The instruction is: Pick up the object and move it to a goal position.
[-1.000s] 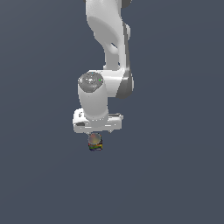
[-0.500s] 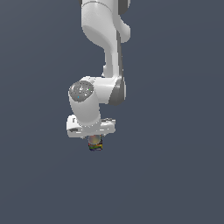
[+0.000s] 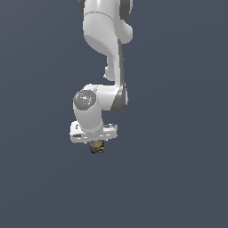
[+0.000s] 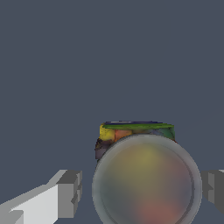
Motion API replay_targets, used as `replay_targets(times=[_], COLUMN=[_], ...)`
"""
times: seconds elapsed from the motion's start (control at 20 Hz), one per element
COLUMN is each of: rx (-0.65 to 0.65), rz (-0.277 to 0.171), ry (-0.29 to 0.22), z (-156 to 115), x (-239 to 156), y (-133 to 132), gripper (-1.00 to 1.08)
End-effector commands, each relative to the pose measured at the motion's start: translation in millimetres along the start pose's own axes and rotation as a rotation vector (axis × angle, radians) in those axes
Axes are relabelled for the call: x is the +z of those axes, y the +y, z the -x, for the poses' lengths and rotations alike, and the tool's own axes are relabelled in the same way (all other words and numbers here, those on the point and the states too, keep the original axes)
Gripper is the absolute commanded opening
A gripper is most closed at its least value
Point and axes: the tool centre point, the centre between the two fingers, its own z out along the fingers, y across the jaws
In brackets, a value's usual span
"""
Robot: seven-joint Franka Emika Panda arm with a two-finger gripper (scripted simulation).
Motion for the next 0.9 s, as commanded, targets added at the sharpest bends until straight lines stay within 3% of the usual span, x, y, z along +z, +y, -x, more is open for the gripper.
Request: replay_targets(times=[0.0,0.35,0.4,0.85], rx=[-0.001,-0.001,-0.001,-0.001], rz=[0.000,0.000,0.000,0.000], ry=[-0.001,-0.001,-0.001,-0.001], z=[0.6,-0.8,-0.8,-0.8], x=[13.1,22.6,22.6,22.6], y=[0.0,0.6,0.6,0.6], gripper=[1.00,1.00,-1.00,-1.00])
